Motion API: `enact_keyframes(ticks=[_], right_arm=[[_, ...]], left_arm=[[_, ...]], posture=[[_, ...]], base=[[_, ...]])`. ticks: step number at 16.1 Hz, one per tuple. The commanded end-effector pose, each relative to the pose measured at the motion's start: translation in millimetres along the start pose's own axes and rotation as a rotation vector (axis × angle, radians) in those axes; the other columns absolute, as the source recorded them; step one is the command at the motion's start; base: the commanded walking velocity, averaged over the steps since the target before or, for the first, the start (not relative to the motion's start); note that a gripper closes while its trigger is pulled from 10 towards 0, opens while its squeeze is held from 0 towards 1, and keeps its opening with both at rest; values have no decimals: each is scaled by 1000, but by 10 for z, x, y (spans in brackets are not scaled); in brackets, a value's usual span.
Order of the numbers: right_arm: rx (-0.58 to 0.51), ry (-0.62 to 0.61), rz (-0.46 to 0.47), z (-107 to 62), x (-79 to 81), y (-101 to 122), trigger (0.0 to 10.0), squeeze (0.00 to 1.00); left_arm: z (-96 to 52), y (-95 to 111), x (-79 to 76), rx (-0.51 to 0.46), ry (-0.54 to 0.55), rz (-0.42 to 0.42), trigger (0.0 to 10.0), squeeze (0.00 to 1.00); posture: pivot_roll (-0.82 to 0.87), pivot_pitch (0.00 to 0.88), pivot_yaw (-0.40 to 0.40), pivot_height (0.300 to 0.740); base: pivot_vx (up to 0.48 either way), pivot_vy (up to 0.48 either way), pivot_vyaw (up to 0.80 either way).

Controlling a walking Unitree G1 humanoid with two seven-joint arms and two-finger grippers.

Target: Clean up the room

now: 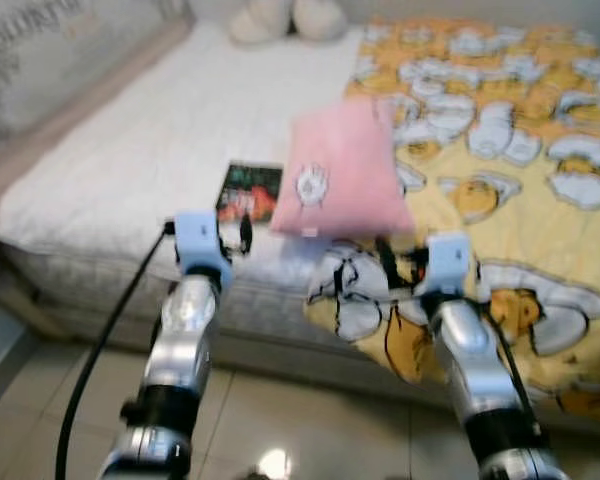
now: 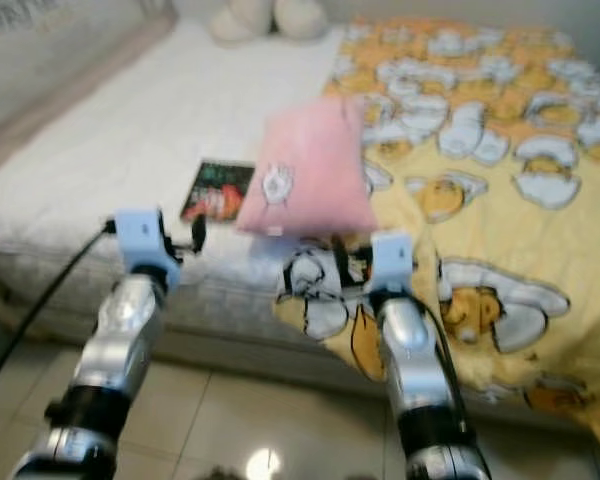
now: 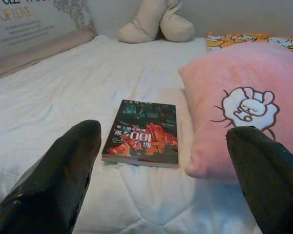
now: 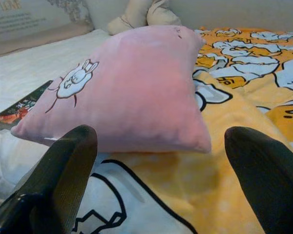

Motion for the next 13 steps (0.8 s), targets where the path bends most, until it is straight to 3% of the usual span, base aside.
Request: enact_keyframes(ticks=[1,7,10,13], right_arm=[[-17,-10,-11,-11,-44,43,10000,0],[-13,11,-35,-28,-35,35,10000,0],[-18,16,-39,-8,-35,71,10000,0],[-38,26,-41,5,-4,135,10000,0]], left_arm=[[20,45,-93,-15,-30,8,10000,0],[21,38,-146,-32,-50,-14,10000,0],[38,-20,-86,10,-4,-43,10000,0],[19,66,81,-51,85,-49,10000,0]], posture=[[-177,0,77,740],[-184,0,67,740],[-185,0,63,740],[-179,0,57,740]], base=[[349,-326,0],[349,-326,0],[0,0,0],[0,0,0]])
Point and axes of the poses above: a point about 5 cm out from each wrist's last joint towards the gripper, its own z axis pointing out of the wrist towards the gripper, its own y axis along the axis of the wrist's last joint, x = y × z, the point moved 2 cm from there along z, pointing out of the wrist towards the gripper, and after that the axes turned 15 degrees about z, right-handed, at the moved point
